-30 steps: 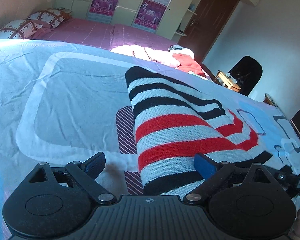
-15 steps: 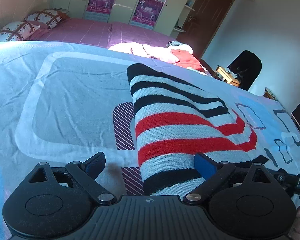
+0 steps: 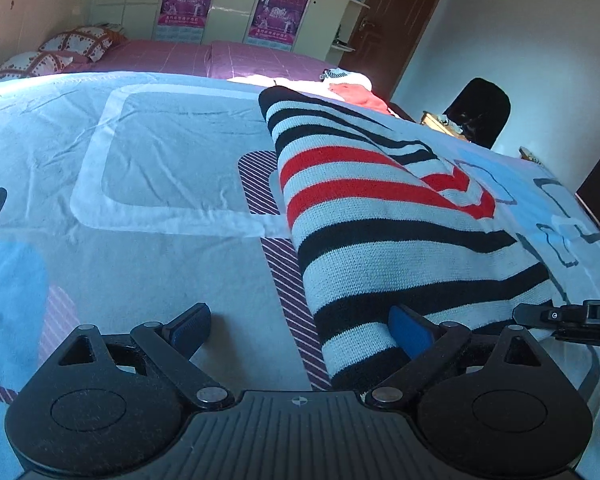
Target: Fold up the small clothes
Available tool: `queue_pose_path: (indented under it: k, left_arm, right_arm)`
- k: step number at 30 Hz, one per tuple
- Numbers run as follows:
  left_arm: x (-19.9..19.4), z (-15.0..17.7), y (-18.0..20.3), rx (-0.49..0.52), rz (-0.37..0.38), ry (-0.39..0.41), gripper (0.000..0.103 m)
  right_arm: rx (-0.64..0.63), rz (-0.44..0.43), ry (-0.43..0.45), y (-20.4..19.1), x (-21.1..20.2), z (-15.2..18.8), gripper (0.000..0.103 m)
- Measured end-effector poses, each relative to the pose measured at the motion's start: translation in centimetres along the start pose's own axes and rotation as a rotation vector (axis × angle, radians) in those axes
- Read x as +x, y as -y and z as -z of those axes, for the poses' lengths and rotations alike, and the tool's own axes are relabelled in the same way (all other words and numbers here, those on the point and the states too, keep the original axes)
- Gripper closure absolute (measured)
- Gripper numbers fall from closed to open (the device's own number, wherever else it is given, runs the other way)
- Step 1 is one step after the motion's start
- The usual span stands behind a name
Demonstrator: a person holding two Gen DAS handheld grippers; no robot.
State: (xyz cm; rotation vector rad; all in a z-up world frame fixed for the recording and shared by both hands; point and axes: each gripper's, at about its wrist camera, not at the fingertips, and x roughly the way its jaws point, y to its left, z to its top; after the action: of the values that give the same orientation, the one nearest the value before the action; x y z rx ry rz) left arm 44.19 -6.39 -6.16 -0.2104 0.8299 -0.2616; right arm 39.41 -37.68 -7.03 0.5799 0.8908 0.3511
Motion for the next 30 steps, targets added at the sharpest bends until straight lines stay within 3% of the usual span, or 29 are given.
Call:
queue_pose_path:
  k: [2, 5, 9, 11, 13, 16, 17, 19, 20, 22, 23, 24, 30]
  left_arm:
    - [-0.5, -0.2, 0.1, -0.004, -0.006, 0.007, 0.008]
    - [-2.2, -1.3, 0.8, 0.046, 0.0, 0.078, 0.008]
    - [-2.0, -3.6, 2.2, 0.08, 0.047, 0.128, 0.009]
    - [-1.4, -4.3, 3.2, 0.101, 0.066, 0.138, 0.016]
    - [-0.6, -4.6, 4.3, 0.117, 0.091, 0.128, 0.016]
    - [1.7, -4.2, 5.4, 0.175, 0.027, 0.036, 0.016]
    - [2.0, -3.9, 5.5, 0.193, 0.013, 0.031, 0.015]
    - [1.7, -3.9, 5.2, 0.179, 0.027, 0.033, 0.016]
    - [1.5, -4.0, 5.1, 0.176, 0.03, 0.031, 0.016]
    - [1.3, -4.2, 4.7, 0.179, 0.032, 0.035, 0.015]
    - [1.2, -4.3, 4.6, 0.185, 0.034, 0.033, 0.015]
    - [1.2, -4.3, 4.6, 0.187, 0.038, 0.031, 0.015]
    - [1.3, -4.5, 5.0, 0.199, 0.035, 0.033, 0.015]
  right_arm:
    - [0.015, -0.012, 0.011, 0.2, -0.3, 0.0, 0.085]
    - [0.012, -0.023, 0.094, -0.2, -2.5, -0.8, 0.074]
    - [-0.041, -0.001, 0.205, -1.1, -3.2, -3.0, 0.091]
    - [-0.094, 0.007, 0.249, -2.2, -3.2, -3.8, 0.091]
    - [-0.141, -0.023, 0.218, -3.0, -2.3, -4.2, 0.091]
    - [-0.206, 0.034, 0.102, -2.8, 0.4, -3.8, 0.097]
    - [-0.225, 0.068, 0.093, -2.6, 1.0, -3.6, 0.102]
    - [-0.217, 0.059, 0.096, -2.4, 0.9, -3.9, 0.102]
    - [-0.214, 0.056, 0.095, -2.6, 0.7, -4.0, 0.099]
    - [-0.225, 0.039, 0.114, -2.9, 0.2, -4.2, 0.078]
    - [-0.229, 0.036, 0.128, -3.0, 0.0, -4.4, 0.057]
    - [-0.233, 0.041, 0.136, -3.0, -0.1, -4.6, 0.048]
    - [-0.151, 0.033, 0.086, -0.8, 1.0, -5.4, 0.049]
